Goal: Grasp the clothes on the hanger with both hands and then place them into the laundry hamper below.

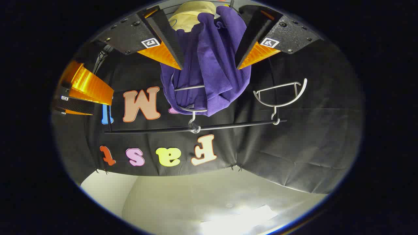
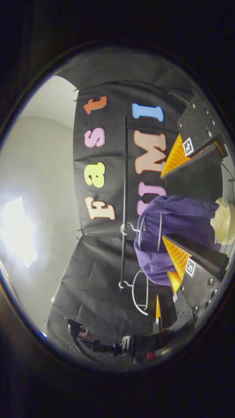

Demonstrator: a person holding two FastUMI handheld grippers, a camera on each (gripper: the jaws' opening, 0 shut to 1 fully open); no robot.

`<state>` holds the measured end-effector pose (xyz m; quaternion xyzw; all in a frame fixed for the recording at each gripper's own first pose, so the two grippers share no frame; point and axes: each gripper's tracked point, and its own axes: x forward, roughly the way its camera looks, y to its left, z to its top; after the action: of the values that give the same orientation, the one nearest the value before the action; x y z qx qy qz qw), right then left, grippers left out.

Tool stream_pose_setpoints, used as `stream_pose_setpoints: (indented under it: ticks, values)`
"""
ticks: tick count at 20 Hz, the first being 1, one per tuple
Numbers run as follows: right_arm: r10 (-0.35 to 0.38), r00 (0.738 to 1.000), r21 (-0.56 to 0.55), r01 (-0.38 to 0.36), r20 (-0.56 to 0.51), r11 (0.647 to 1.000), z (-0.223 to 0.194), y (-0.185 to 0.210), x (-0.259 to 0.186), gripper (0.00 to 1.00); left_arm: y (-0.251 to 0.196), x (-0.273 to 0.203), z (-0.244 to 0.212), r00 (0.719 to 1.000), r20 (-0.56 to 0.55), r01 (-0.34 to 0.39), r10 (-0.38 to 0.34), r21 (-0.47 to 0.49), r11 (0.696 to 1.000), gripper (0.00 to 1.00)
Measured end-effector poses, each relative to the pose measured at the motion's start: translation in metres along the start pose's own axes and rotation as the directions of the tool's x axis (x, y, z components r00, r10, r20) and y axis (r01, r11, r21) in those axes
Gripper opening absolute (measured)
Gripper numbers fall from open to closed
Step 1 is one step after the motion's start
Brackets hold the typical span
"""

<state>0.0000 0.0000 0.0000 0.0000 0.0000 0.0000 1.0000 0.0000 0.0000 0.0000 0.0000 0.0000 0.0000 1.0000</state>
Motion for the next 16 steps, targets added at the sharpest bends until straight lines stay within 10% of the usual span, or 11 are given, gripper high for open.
stream_pose_setpoints:
  ticks: [16]
  values:
    - [0.024, 0.998, -0.036, -0.026, -0.063, 0.999, -0.020, -0.063, 0.012, 0.97, 0.011, 0.076, -0.040, 0.969, -0.031, -0.241, 0.243, 0.073, 0.968, 0.93]
